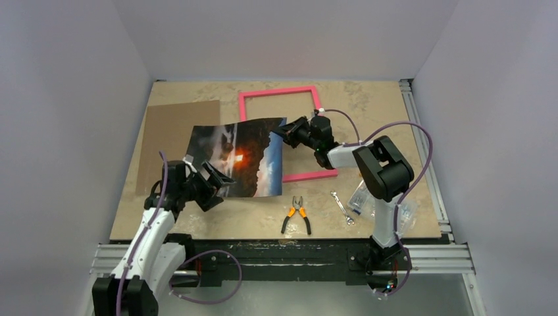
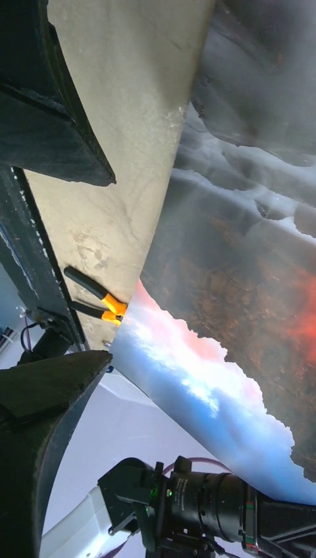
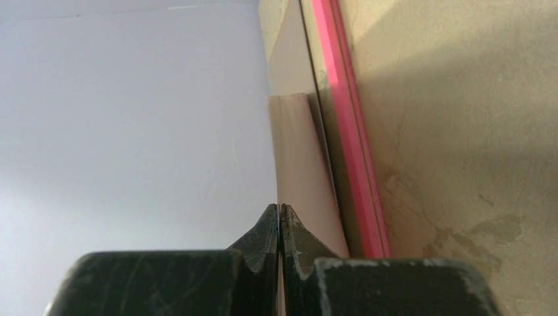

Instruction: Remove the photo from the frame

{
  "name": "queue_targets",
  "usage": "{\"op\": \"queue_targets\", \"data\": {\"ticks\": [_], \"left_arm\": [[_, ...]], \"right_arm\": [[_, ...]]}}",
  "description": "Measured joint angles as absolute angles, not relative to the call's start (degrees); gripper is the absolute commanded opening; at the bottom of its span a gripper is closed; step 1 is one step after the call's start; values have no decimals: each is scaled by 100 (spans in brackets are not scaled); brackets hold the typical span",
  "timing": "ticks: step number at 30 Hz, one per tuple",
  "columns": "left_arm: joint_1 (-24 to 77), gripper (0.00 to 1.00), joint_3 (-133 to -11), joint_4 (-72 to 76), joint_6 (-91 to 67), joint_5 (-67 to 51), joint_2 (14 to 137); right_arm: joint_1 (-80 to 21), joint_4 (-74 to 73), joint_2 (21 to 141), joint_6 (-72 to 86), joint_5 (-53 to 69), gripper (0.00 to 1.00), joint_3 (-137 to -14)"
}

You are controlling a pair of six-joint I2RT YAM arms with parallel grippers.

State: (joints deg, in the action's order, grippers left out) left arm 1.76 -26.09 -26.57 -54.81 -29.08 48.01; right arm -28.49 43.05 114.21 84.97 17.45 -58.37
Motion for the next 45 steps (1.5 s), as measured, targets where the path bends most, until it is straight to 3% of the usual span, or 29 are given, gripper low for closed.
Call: {"op": "queue_targets", "data": {"ticks": [7, 13, 25, 29, 32, 38, 43, 45], "left_arm": [[202, 95, -1367, -1653, -6807, -2829, 4088], [244, 89, -598, -248, -7848, -2523, 4211], [504, 43, -148, 2053, -8495, -1334, 5391], [552, 16, -75, 2134, -8534, -1164, 5433], [582, 5, -73, 2027, -8508, -1103, 5190], [607, 0, -99, 1682, -8418, -1090, 4689], [613, 0, -784, 261, -7686, -1149, 4626], [615, 0, -1284, -340, -7269, -1103, 4567]], "right_arm": [[-2849, 4720, 11340, 8744, 1688, 0, -5693], [-2849, 5009, 11179, 8932, 1588, 0, -5476], [-2869, 5194, 11172, 9045, 1540, 0, -5428], [-2904, 5196, 11172, 9043, 1485, 0, -5428], [-2926, 5201, 11172, 9035, 1461, 0, -5428], [-2961, 5260, 11161, 8873, 1470, 0, -5360], [-2969, 4866, 10969, 8322, 1660, 0, -5218], [-2982, 4530, 10825, 7937, 1793, 7, -5218]]}}
